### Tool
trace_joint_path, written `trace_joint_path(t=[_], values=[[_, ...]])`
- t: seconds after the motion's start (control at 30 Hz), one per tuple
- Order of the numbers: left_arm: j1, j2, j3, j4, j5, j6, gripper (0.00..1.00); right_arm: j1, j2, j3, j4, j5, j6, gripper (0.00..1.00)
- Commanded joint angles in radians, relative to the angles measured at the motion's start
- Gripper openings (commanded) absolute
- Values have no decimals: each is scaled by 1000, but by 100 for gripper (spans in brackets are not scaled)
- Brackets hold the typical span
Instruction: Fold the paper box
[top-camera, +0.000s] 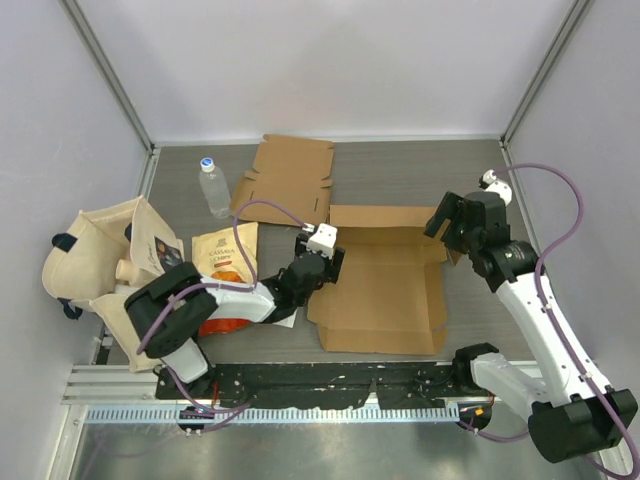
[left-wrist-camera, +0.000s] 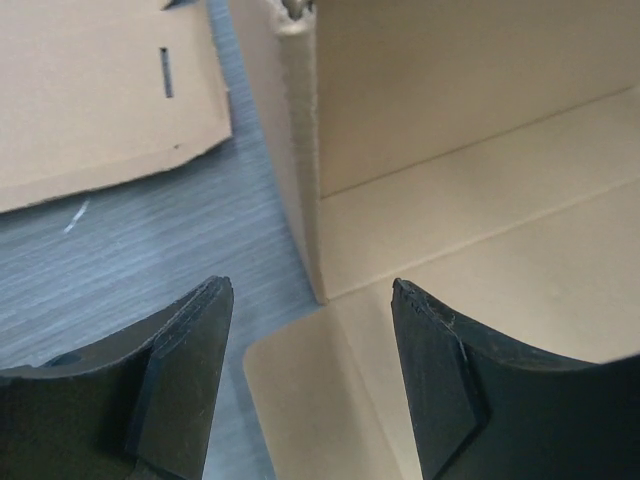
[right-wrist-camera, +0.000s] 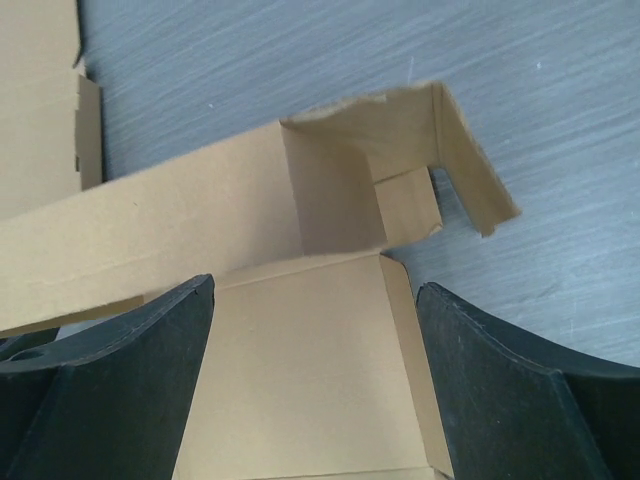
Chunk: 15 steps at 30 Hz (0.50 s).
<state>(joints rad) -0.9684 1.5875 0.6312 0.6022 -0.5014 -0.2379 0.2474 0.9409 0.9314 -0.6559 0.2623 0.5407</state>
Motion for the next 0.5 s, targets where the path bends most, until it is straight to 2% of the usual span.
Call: trace_joint_path(t=[0.0, 0.07, 0.1, 0.17, 0.37, 0.47], values=[[-1, 84, 62, 266, -169, 104, 68, -79, 25, 89, 99, -187, -114, 87], [-1, 110, 74, 300, -175, 127, 66, -102, 19, 70, 174, -248, -139, 87], [-1, 136, 81, 332, -178, 137, 61, -106, 32, 66, 180, -296, -139, 86], [-1, 164, 97, 375, -183, 162, 57, -109, 51, 67, 183, -326, -146, 84], [-1, 224, 117, 467, -201, 221, 36, -111, 82, 24, 229, -337, -140, 77], [-1, 227, 116, 481, -204, 224, 33, -115, 105, 18, 257, -342, -93, 71]])
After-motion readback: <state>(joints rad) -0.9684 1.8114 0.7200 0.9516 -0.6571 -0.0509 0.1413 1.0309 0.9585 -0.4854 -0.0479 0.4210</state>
